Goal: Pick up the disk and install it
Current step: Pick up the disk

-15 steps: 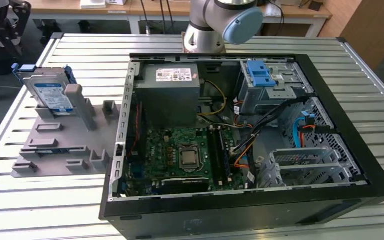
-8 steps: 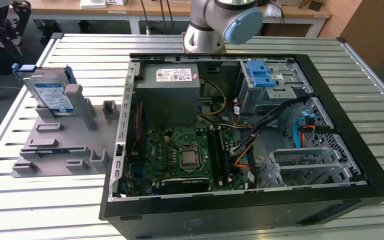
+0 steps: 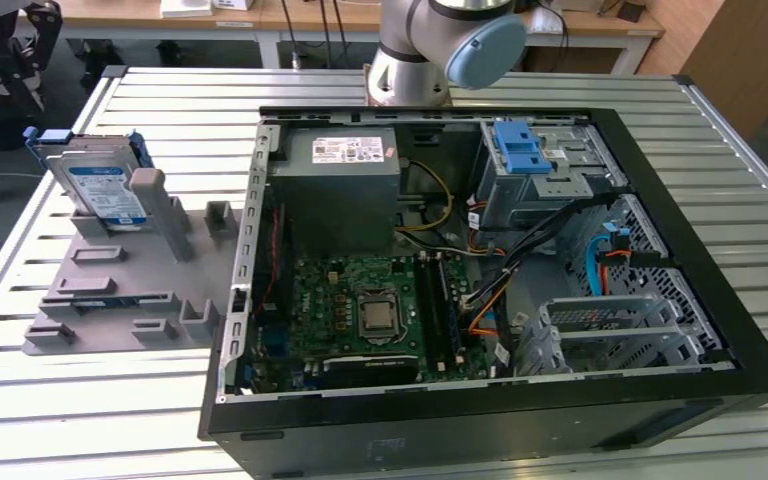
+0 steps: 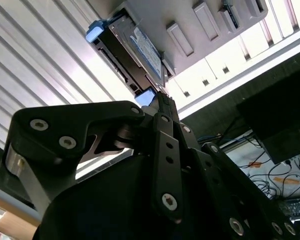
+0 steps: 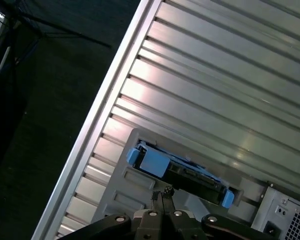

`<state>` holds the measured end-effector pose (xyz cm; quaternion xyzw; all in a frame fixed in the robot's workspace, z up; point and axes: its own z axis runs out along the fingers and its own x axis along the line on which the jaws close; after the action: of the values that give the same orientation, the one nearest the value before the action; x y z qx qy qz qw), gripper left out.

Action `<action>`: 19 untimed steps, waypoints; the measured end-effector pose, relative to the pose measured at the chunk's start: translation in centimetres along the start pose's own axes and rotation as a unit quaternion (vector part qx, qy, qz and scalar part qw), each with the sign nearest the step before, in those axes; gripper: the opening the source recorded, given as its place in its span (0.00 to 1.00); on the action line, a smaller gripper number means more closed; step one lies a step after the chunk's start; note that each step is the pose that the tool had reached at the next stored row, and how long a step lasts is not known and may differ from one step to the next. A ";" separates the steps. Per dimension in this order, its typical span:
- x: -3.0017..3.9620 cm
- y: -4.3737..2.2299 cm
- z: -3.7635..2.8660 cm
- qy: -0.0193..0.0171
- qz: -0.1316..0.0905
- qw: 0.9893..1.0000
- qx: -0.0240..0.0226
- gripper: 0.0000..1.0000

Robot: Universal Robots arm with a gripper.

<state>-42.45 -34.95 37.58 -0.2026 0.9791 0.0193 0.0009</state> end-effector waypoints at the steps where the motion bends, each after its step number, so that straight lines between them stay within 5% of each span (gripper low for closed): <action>1: 0.00 0.00 0.00 0.000 -0.003 1.000 0.000 0.11; 19: 0.00 0.00 0.00 0.002 -0.060 0.998 -0.001 0.11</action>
<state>-42.45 -34.95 37.58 -0.2613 0.9651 0.0193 -0.0003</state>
